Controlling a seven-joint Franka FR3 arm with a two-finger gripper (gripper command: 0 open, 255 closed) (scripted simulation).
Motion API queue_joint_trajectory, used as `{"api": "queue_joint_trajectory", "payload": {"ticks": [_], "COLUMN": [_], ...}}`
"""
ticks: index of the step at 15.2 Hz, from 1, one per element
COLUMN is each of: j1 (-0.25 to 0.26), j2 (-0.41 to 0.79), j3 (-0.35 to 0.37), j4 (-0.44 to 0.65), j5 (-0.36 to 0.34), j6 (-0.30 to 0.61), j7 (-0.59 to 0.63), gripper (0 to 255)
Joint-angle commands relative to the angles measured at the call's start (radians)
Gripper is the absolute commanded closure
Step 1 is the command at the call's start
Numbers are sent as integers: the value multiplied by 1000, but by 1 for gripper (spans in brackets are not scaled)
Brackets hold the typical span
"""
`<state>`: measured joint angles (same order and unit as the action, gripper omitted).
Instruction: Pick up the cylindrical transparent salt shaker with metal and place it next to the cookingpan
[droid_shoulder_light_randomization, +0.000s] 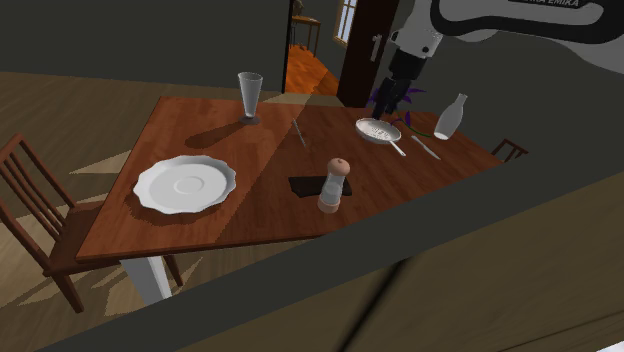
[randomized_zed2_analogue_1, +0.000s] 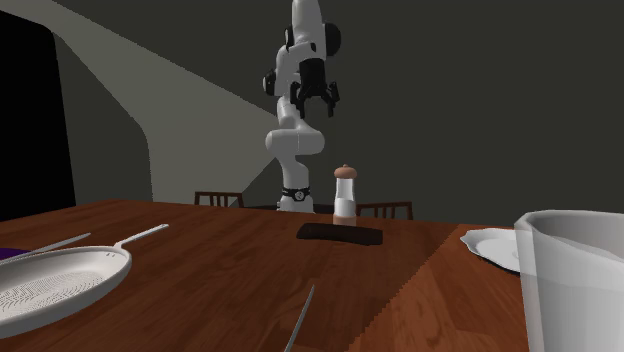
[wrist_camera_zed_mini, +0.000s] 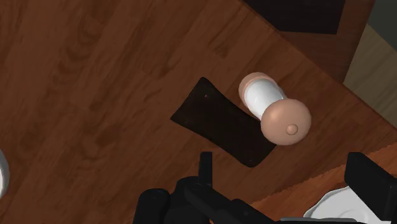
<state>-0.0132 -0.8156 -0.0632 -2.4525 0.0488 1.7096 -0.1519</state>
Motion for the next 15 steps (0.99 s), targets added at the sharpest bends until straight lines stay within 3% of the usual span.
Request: {"api": "queue_joint_trajectory", "payload": {"ticks": [1,15], "j1": [0,59], "j2": [0,236], "j3": [0,138], "j4": [0,-185], "j5": [0,101], "j6": [0,310], "j7": [0,154], "gripper": [0,0]}}
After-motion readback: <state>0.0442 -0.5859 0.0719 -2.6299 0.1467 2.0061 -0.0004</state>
